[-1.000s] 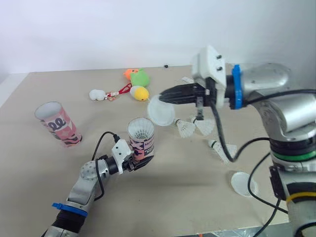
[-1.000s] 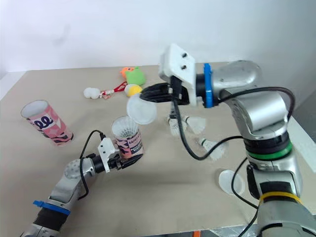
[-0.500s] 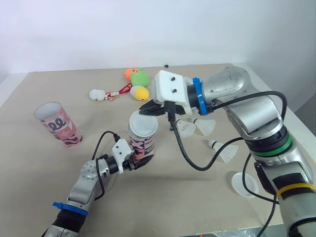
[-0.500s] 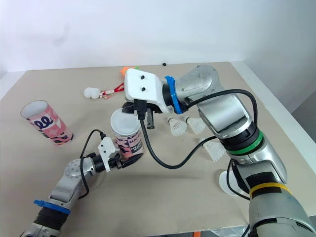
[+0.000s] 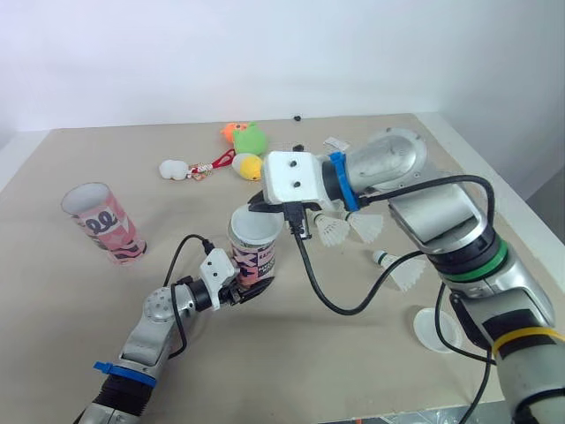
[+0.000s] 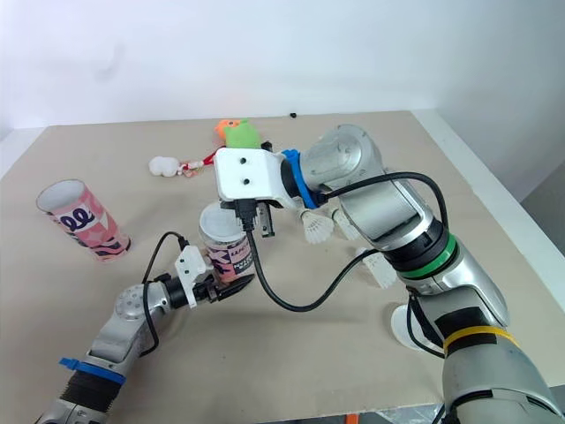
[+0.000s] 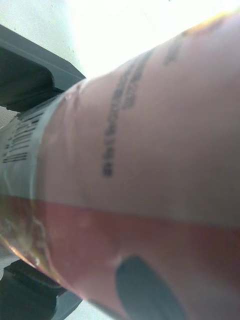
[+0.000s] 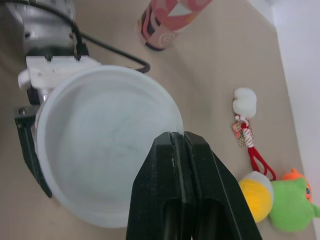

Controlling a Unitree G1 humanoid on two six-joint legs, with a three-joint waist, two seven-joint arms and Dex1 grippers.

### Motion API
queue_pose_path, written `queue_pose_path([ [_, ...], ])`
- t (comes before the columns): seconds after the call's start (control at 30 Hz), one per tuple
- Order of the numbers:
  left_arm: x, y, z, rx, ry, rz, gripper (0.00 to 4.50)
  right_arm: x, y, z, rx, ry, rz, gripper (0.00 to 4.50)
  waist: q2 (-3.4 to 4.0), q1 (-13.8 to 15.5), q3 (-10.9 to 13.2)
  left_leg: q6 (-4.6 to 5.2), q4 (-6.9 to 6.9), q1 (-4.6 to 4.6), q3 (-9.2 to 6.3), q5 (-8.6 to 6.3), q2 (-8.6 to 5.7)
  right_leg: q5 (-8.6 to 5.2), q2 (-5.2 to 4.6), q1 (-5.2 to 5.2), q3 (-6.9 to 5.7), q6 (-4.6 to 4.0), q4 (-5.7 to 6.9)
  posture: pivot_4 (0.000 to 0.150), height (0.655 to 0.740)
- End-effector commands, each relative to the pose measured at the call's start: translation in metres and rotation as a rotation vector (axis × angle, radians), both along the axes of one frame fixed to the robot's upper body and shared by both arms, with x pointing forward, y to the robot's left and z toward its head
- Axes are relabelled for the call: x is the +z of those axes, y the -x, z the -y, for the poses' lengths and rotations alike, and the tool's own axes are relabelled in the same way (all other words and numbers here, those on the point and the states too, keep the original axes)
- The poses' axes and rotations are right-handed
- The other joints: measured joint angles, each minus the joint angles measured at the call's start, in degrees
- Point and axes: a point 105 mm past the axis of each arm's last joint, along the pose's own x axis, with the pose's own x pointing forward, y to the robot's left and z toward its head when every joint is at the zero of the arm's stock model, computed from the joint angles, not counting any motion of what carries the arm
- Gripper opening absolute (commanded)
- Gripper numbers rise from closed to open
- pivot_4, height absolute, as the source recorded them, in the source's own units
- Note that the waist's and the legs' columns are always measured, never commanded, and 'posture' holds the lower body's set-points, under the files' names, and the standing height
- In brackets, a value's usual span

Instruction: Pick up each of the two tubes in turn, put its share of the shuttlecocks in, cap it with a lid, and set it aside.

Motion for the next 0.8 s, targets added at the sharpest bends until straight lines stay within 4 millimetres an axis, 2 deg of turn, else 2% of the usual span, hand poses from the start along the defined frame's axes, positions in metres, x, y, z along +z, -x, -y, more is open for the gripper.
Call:
queue_pose_path([
  [0.03, -0.028, 0.003, -0.009, 0.036, -0.057, -0.098, 2.98, 0.012, 0.003, -0.005, 0.025, -0.008, 0.052, 0.09, 0.0, 0.0, 0.0, 0.0, 0.0, 0.0, -0.01, 0.0, 0.01, 0.0, 0.0, 0.0, -0.01, 0.0, 0.0, 0.15, 0.74],
  [0.43, -0.028, 0.002, -0.009, 0.036, -0.058, -0.098, 2.98, 0.01, 0.009, -0.011, 0.06, 0.006, 0.063, 0.09, 0.0, 0.0, 0.0, 0.0, -0.04, 0.0, 0.01, 0.0, 0.01, -0.01, -0.08, -0.03, -0.04, -0.02, -0.03, 0.15, 0.74],
  [0.8, -0.029, 0.002, -0.009, 0.034, -0.058, -0.098, 2.98, 0.012, 0.003, 0.001, 0.054, 0.088, 0.161, 0.09, 0.0, 0.0, 0.0, 0.0, -0.19, 0.0, 0.0, 0.0, -0.01, 0.0, -0.17, -0.01, -0.14, -0.02, -0.2, 0.15, 0.74],
])
